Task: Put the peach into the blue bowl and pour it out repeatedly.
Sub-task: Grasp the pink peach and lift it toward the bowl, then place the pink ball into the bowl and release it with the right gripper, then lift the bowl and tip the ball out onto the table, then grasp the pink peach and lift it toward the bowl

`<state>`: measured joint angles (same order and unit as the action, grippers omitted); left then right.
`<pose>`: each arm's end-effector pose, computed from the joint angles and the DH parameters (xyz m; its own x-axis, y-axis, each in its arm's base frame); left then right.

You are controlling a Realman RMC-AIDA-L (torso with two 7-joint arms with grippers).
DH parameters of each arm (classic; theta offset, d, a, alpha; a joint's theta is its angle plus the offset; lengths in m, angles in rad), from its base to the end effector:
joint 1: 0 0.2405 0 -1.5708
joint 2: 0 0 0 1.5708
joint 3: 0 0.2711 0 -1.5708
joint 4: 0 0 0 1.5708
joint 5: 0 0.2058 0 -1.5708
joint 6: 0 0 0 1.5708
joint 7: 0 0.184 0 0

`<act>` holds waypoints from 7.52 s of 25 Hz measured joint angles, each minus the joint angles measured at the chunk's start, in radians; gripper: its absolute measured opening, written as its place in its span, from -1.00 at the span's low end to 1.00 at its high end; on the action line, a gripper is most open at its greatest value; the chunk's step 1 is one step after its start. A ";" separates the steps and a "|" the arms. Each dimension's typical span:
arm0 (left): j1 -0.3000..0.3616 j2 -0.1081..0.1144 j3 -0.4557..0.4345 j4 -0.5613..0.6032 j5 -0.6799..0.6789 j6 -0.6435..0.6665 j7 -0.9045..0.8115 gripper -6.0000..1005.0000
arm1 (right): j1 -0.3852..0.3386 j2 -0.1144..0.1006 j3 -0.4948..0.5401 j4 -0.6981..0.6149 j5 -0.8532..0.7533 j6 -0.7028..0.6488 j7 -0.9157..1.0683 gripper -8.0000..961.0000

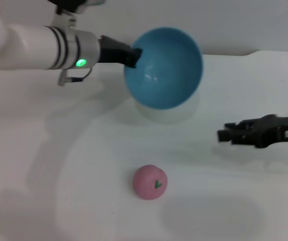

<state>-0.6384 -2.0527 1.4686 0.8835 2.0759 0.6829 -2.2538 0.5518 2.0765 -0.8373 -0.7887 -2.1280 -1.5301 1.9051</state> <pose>-0.2077 0.4566 -0.0762 0.7941 0.5050 0.3381 0.6052 -0.6069 -0.5151 0.2534 0.3509 -0.0500 0.6672 -0.6732 -0.3188 -0.7123 -0.7018 -0.0086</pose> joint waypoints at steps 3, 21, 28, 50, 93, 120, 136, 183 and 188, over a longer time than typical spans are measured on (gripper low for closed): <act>-0.013 0.000 -0.117 0.020 0.154 0.125 -0.089 -0.99 | 0.041 0.001 -0.113 0.028 0.011 0.009 -0.003 0.04; -0.019 0.003 -0.370 0.131 0.438 0.526 -0.269 -0.99 | 0.175 0.010 -0.894 0.120 0.307 0.461 0.047 0.21; -0.013 0.002 -0.372 0.136 0.439 0.547 -0.277 -0.99 | 0.171 0.012 -1.131 0.123 0.440 0.672 0.048 0.20; -0.017 0.002 -0.363 0.131 0.440 0.550 -0.277 -0.99 | 0.070 -0.007 -0.948 0.098 0.467 0.555 0.071 -0.57; -0.159 -0.020 0.158 0.091 0.227 0.495 -0.485 -0.99 | -0.062 -0.009 -0.255 -0.184 0.165 0.009 -0.088 -0.62; 0.079 -0.011 0.478 0.106 0.235 -0.486 -0.388 -0.99 | -0.197 -0.009 0.238 -0.151 -0.055 -0.039 0.056 -0.09; 0.189 -0.025 1.064 -0.006 0.216 -1.423 0.354 -0.99 | -0.211 -0.006 0.326 -0.145 -0.095 -0.098 0.057 -0.08; -0.015 0.002 -0.081 0.055 0.158 0.182 -0.119 -0.99 | 0.032 -0.007 -0.398 -0.033 -0.095 -0.142 0.146 -0.02; -0.039 0.002 -0.175 0.069 0.242 0.351 -0.154 -0.99 | 0.052 -0.005 -0.493 -0.041 -0.131 -0.143 0.217 0.07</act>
<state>-0.6778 -2.0502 1.2934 0.9527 2.3176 1.0340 -2.4078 0.6042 2.0718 -1.3305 -0.8300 -2.2589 -1.6732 2.1220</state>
